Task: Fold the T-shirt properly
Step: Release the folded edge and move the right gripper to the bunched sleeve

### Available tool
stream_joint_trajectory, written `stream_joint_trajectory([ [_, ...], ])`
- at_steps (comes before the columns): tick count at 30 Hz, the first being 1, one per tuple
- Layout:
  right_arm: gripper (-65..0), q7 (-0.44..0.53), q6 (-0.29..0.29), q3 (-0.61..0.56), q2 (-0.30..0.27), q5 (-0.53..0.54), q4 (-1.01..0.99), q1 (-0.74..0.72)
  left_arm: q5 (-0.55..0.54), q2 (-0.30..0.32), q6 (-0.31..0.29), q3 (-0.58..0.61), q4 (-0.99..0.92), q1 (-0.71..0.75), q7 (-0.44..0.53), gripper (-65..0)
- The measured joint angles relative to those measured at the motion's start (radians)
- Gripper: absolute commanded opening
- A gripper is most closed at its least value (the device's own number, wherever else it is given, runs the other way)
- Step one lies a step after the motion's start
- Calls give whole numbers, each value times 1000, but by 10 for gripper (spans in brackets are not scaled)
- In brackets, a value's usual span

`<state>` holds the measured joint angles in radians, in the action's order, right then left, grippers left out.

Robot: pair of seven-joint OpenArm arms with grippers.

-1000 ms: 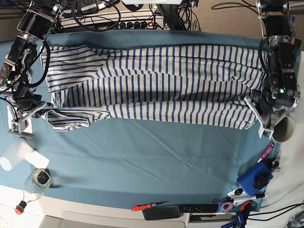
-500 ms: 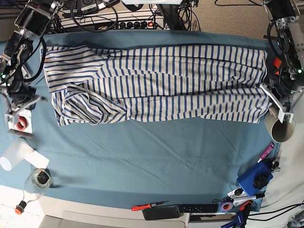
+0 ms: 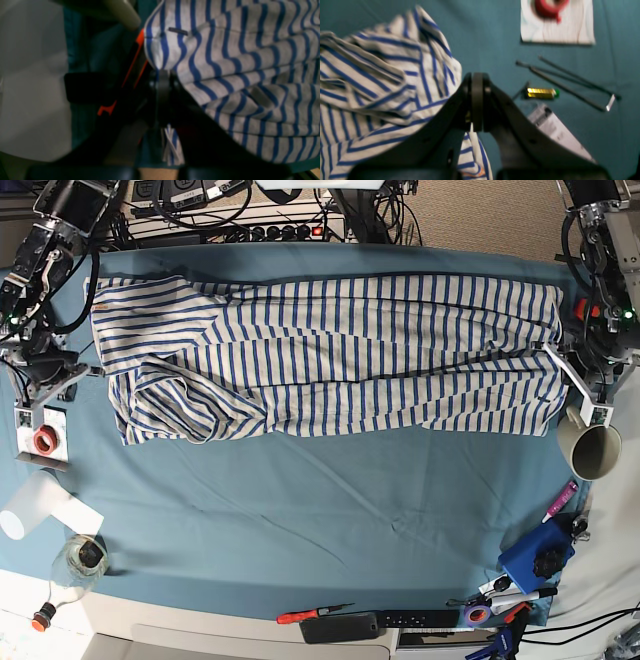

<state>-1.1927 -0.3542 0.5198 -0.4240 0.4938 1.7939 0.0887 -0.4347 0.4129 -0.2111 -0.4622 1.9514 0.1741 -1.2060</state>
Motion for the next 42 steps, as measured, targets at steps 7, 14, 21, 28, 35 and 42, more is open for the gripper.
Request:
stream_joint_trajectory([
  [7,-502,4,-137,-16,0,81,1,0,0,0,0,0,0,0,3,-650],
  [14,-477,47,-143,-151,10,58,1,-63,0,0,0,0,0,0,11,-650],
  [21,-446,61,-165,-293,35,-56,-10,-195,0,0,0,0,0,0,11,-650],
  [28,-371,103,-129,-566,42,-196,-126,-180,11,0,0,0,0,0,11,-650],
  [35,-371,140,-94,-586,37,-234,-126,-260,11,0,0,0,0,0,11,-650],
  [42,-371,89,-96,-586,39,-231,-255,-348,11,0,0,0,0,0,11,-650],
])
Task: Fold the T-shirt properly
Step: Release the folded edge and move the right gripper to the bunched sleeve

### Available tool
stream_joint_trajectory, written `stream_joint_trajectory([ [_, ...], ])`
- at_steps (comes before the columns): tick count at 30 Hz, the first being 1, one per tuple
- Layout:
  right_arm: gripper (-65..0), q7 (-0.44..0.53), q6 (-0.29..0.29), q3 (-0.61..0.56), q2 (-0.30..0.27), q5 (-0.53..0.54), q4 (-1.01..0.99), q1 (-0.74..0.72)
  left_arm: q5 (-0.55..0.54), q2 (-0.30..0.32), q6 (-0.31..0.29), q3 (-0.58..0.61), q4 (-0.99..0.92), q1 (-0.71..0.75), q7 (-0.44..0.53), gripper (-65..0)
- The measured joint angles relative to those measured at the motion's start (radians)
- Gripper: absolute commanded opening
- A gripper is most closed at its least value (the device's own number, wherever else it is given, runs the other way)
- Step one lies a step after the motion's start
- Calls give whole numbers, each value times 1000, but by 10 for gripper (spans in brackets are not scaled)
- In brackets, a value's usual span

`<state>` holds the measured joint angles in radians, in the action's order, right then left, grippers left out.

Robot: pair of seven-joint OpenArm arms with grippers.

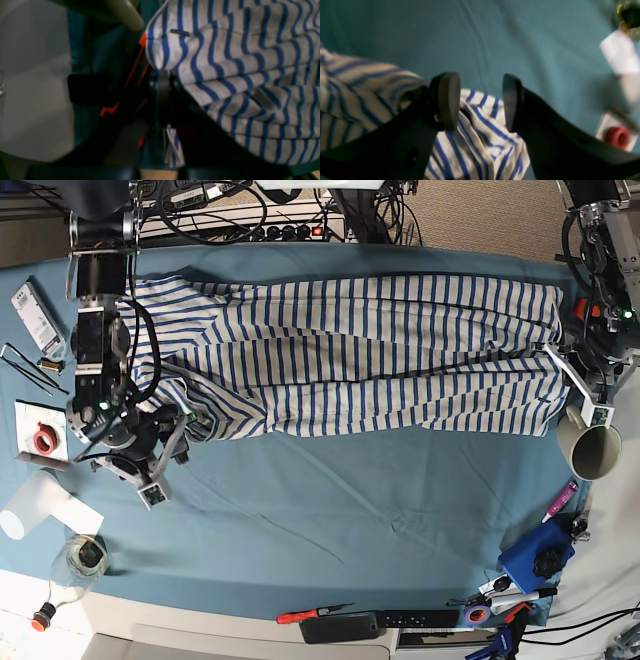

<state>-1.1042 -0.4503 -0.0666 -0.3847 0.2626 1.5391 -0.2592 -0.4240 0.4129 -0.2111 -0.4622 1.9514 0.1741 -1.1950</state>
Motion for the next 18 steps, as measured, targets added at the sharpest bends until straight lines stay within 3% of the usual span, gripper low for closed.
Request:
stream_joint_trajectory([
  [4,-371,-95,5,0,3,69,-99,-27,0,0,0,0,0,0,0,-650],
  [9,-371,-93,-11,0,5,183,-104,-29,0,0,0,0,0,0,0,-650],
  [13,-377,-138,-10,0,6,188,-104,-29,0,0,0,0,0,0,0,-650],
  [15,-446,-163,-10,0,6,189,-104,-29,0,0,0,0,0,0,0,-650],
  [18,-632,-165,-10,0,6,189,-104,-29,0,0,0,0,0,0,0,-650],
])
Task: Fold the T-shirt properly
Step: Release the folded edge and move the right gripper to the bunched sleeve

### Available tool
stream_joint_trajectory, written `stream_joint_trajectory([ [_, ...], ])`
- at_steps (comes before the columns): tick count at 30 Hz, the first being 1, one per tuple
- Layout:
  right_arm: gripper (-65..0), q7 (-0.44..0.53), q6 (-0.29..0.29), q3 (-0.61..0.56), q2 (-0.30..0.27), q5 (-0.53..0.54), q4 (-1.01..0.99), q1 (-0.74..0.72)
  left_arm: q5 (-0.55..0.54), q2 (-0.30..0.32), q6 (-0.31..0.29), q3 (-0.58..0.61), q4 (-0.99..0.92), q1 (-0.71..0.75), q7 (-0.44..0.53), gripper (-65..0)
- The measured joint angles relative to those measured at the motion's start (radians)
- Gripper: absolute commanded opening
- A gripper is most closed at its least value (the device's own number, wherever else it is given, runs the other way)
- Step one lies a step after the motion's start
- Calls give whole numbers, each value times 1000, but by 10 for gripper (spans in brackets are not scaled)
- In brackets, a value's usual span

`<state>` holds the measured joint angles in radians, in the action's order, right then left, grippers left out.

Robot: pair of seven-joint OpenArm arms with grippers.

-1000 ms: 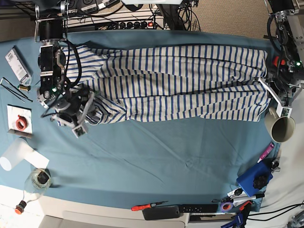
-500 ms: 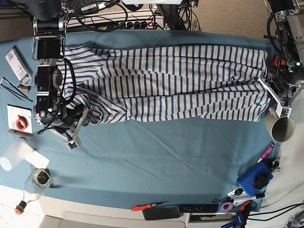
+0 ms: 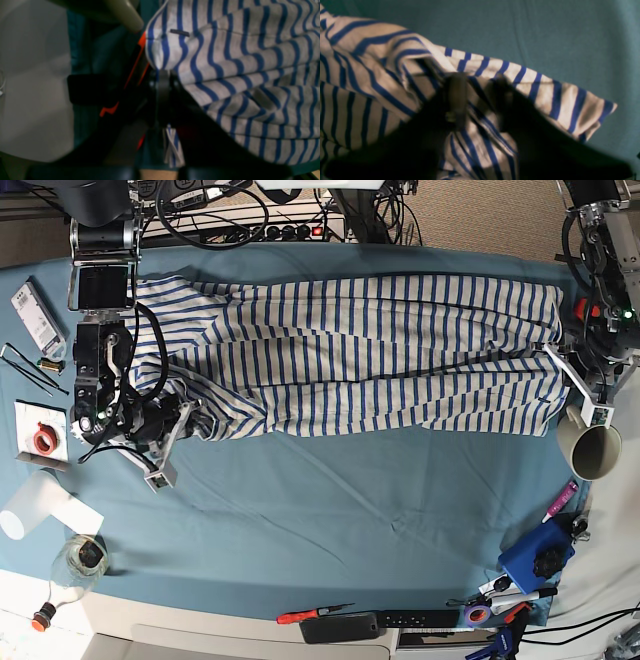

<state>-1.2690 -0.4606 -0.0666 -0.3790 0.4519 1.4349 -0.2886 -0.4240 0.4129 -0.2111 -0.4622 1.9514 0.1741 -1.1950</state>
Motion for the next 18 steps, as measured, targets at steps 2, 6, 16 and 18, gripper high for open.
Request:
stream_joint_trajectory([
  [2,-650,8,0,0,0,2,0,0,0,0,0,0,0,0,0,-650],
  [6,-650,36,0,0,0,-1,9,-3,0,0,0,0,0,0,8,-650],
  [16,-650,11,0,2,-3,-7,161,-11,0,0,0,0,0,0,10,-650],
  [18,-650,-19,0,2,-3,-8,160,-5,0,0,0,0,0,0,11,-650],
])
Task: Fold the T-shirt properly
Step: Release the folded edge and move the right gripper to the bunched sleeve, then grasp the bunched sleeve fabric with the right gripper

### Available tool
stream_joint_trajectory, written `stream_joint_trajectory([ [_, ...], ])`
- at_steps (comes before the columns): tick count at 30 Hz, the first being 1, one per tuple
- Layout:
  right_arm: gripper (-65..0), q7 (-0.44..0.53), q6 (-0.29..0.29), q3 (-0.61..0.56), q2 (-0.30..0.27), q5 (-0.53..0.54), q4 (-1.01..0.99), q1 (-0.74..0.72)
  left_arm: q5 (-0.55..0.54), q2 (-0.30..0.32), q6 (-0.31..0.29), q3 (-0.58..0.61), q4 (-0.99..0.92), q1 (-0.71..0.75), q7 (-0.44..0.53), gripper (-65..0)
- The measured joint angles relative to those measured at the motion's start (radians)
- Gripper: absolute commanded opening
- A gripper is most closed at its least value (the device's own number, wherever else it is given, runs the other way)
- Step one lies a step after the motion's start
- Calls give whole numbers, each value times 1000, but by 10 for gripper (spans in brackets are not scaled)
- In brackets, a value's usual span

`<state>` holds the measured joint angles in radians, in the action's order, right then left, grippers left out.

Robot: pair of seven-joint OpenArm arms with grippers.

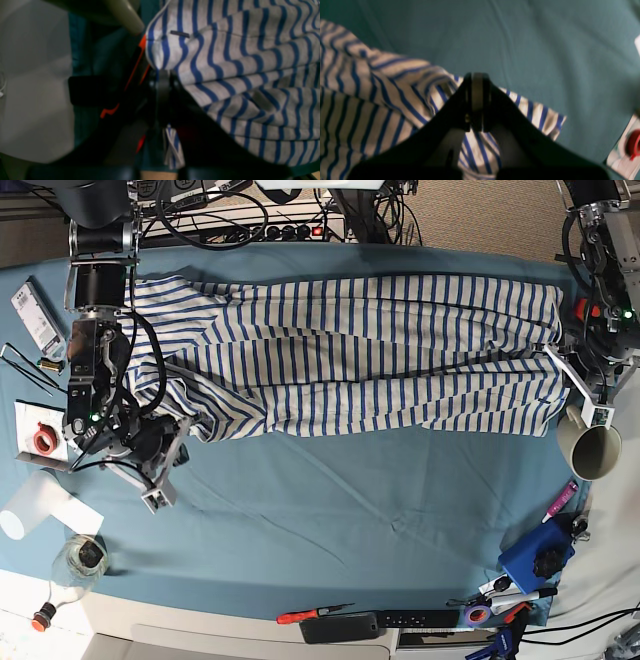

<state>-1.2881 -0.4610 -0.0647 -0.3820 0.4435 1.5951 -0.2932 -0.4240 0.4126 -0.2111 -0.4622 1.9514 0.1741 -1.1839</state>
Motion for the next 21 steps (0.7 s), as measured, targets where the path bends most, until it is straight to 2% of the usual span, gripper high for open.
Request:
stream_joint_trajectory([
  [2,-632,-24,-36,0,0,0,0,8,0,0,0,0,0,0,0,-650],
  [5,-461,-19,-85,0,0,3,0,27,0,0,0,0,0,0,8,-650],
  [7,-407,-6,-86,0,0,3,-1,41,0,0,0,0,0,0,8,-650],
  [14,-405,119,-85,0,0,-105,-14,43,0,0,0,0,0,0,8,-650],
  [21,-405,130,-84,-28,3,-105,-149,44,0,0,0,0,0,0,8,-650],
])
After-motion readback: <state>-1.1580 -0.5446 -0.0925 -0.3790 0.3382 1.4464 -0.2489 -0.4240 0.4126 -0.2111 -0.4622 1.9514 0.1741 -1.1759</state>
